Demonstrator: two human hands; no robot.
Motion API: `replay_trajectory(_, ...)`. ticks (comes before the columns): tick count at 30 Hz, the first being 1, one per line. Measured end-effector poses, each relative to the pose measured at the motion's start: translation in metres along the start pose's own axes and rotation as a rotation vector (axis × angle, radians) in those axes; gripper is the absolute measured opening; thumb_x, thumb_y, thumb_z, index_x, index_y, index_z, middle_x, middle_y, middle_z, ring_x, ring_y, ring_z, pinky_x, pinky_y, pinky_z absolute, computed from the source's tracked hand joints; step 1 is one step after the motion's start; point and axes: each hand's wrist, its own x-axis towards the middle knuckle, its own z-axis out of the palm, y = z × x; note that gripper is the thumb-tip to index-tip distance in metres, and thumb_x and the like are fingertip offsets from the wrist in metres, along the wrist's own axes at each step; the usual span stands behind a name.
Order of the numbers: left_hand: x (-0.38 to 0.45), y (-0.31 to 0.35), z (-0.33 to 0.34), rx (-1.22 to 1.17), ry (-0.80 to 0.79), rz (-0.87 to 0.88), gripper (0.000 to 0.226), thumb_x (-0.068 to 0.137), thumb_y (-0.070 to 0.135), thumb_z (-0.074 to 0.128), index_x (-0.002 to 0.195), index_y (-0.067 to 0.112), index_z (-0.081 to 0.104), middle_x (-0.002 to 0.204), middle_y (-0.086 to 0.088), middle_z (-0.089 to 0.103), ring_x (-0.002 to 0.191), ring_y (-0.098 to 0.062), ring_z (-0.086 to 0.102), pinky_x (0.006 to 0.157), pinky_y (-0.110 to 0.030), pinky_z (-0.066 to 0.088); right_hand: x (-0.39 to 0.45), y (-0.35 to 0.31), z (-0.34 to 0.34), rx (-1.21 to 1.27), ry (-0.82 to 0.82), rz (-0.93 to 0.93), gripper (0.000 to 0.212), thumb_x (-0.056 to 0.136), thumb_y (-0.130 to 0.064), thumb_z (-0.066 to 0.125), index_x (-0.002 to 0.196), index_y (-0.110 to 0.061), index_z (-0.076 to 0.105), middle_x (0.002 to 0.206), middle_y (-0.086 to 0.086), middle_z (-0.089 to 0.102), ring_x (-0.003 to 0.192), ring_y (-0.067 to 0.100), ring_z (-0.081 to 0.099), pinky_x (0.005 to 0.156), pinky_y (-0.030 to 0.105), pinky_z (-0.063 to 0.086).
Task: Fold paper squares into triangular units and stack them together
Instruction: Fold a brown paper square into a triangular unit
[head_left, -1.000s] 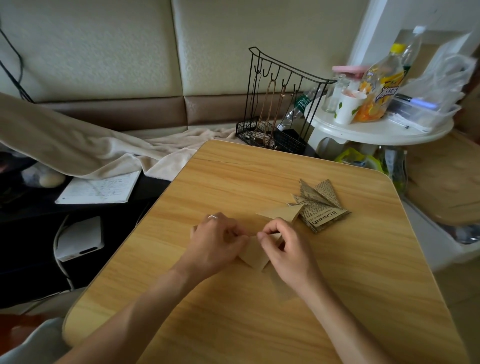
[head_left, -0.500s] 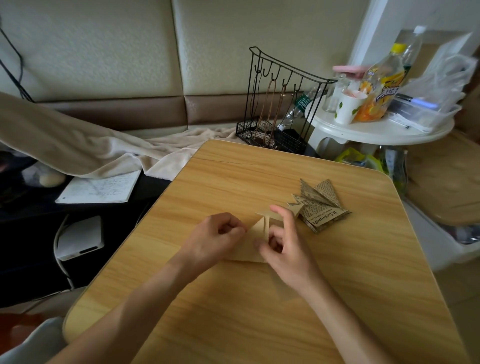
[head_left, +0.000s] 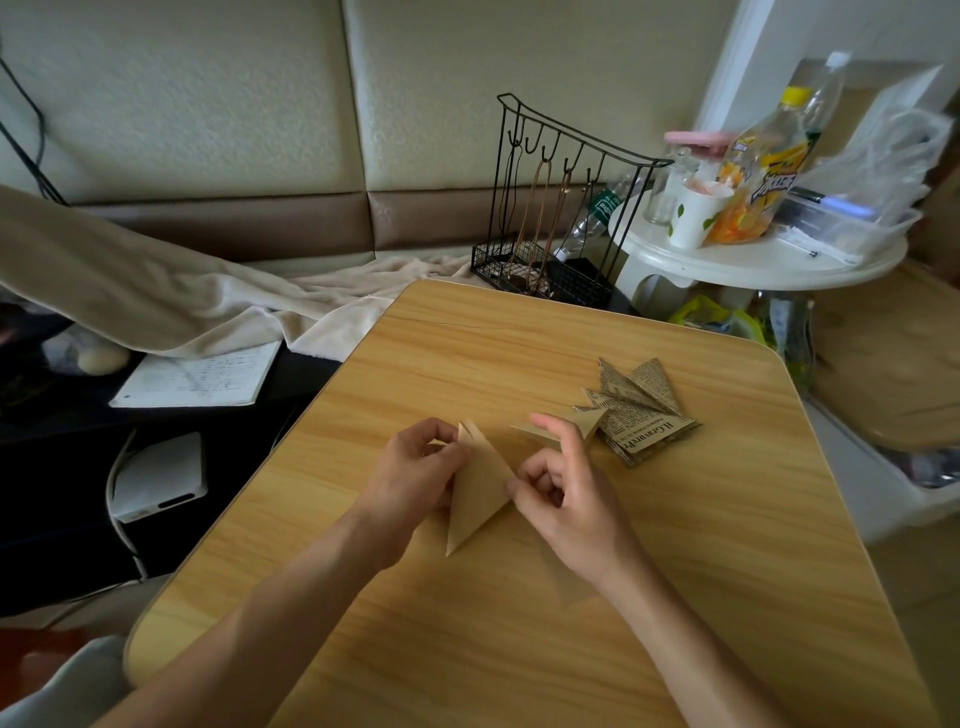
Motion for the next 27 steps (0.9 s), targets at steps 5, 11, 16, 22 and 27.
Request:
replay_trajectory(5, -0.002, 0.001, 0.006, -0.258, -0.027, -0.096, 0.003, 0.101, 0.009, 0.061, 0.1, 0.008, 0.063, 0.089, -0.012, 0.072, 0.084, -0.022, 0.072, 0.075, -0.033, 0.062, 0.0, -0.004, -0.002, 0.034, 0.019, 0.046, 0.029, 0.093, -0.022, 0.076, 0.117, -0.028, 0.06, 0.082, -0.003, 0.067, 0.07, 0.011, 0.057, 0.066, 0.027, 0.047)
replay_trajectory(11, -0.004, 0.004, 0.006, -0.201, -0.077, -0.05, 0.006, 0.098, 0.0, 0.06, 0.096, 0.006, 0.062, 0.091, -0.013, 0.068, 0.087, -0.026, 0.071, 0.079, -0.04, 0.063, 0.002, -0.007, -0.003, 0.064, 0.055, 0.092, 0.008, 0.096, -0.013, 0.07, 0.096, -0.018, 0.065, 0.082, 0.016, 0.066, 0.075, 0.033, 0.06, 0.067, 0.044, 0.048)
replay_trajectory(16, -0.002, 0.005, 0.003, -0.148, -0.027, -0.011, 0.002, 0.096, 0.008, 0.067, 0.096, 0.006, 0.067, 0.081, -0.01, 0.065, 0.073, -0.017, 0.069, 0.068, -0.032, 0.062, 0.002, -0.007, -0.003, 0.077, 0.06, 0.08, 0.008, 0.097, -0.011, 0.068, 0.096, -0.018, 0.065, 0.083, 0.018, 0.065, 0.072, 0.028, 0.058, 0.065, 0.042, 0.046)
replay_trajectory(22, -0.003, 0.006, -0.002, -0.041, -0.121, 0.001, 0.005, 0.095, 0.007, 0.068, 0.098, 0.002, 0.068, 0.076, -0.012, 0.071, 0.073, -0.021, 0.072, 0.067, -0.033, 0.064, 0.003, -0.005, -0.004, 0.105, 0.109, 0.089, 0.013, 0.099, -0.015, 0.068, 0.091, -0.025, 0.067, 0.082, 0.006, 0.067, 0.077, 0.028, 0.06, 0.064, 0.031, 0.046)
replay_trajectory(27, -0.004, 0.005, -0.004, -0.052, -0.135, -0.014, 0.008, 0.095, 0.009, 0.07, 0.096, 0.002, 0.068, 0.08, -0.018, 0.074, 0.076, -0.023, 0.074, 0.068, -0.031, 0.063, 0.0, -0.007, -0.006, 0.101, 0.082, 0.081, 0.007, 0.097, -0.023, 0.069, 0.095, -0.03, 0.068, 0.085, 0.001, 0.071, 0.079, 0.029, 0.064, 0.065, 0.042, 0.049)
